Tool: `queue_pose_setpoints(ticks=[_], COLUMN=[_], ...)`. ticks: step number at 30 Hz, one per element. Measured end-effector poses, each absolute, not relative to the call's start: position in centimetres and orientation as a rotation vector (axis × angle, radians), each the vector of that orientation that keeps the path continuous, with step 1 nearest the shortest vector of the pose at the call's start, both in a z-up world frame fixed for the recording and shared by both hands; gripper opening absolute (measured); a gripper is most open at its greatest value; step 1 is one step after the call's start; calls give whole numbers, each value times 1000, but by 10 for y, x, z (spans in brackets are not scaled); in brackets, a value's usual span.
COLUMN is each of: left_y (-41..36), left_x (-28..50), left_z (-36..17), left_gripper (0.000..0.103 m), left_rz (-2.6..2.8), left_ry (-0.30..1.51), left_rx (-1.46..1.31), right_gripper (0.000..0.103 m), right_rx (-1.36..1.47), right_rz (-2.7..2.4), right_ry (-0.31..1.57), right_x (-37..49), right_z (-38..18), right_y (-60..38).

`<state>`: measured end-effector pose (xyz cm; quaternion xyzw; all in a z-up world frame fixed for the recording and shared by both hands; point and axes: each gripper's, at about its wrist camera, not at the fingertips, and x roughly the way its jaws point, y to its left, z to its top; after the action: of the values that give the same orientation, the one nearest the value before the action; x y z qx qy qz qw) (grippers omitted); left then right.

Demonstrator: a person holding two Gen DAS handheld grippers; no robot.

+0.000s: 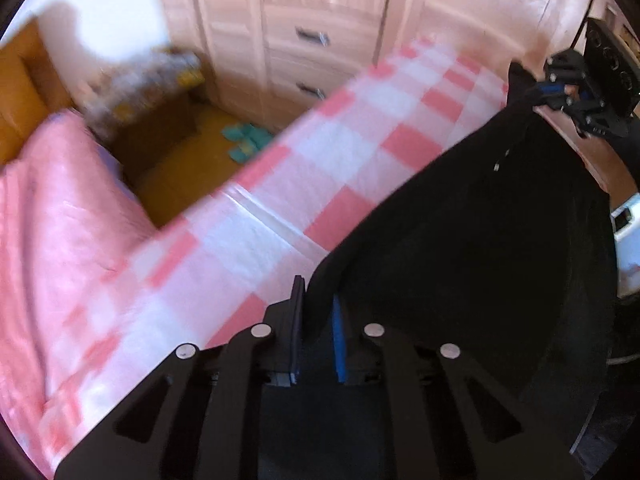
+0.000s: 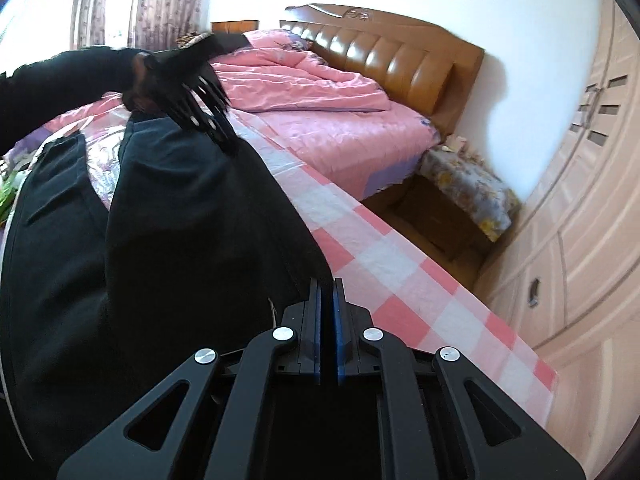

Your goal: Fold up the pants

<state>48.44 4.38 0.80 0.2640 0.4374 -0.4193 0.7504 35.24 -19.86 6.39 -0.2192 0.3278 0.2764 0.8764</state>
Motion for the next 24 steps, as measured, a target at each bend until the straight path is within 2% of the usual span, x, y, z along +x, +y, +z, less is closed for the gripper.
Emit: queue_pose_setpoints(ticks=[5,10,13,18,22,24], left_y=[58,74,83,93,101,102], left_x=[386,259,178,100,75,83], left_z=[70,100,98,64,2,-16], left_gripper=[11,9,0,0,0,4], left_rz=[-777,-682,-646,-620,-616,-592], left_ry=[700,516,448,480,637,727], left_rx=[688,788,793,742,678,544], right_gripper=[9,9,9,9,9,9], right_rx=[-450,-453,-477,-493,-464,-473], right_rz=[524,492,487,515,509,499], right_ry=[622,529,527,600,661,662], right_x=[305,231,185,124,104,96], right_z=[86,106,97,56,13,2], right_y=[-192,-188,-184,-172,-163,-160])
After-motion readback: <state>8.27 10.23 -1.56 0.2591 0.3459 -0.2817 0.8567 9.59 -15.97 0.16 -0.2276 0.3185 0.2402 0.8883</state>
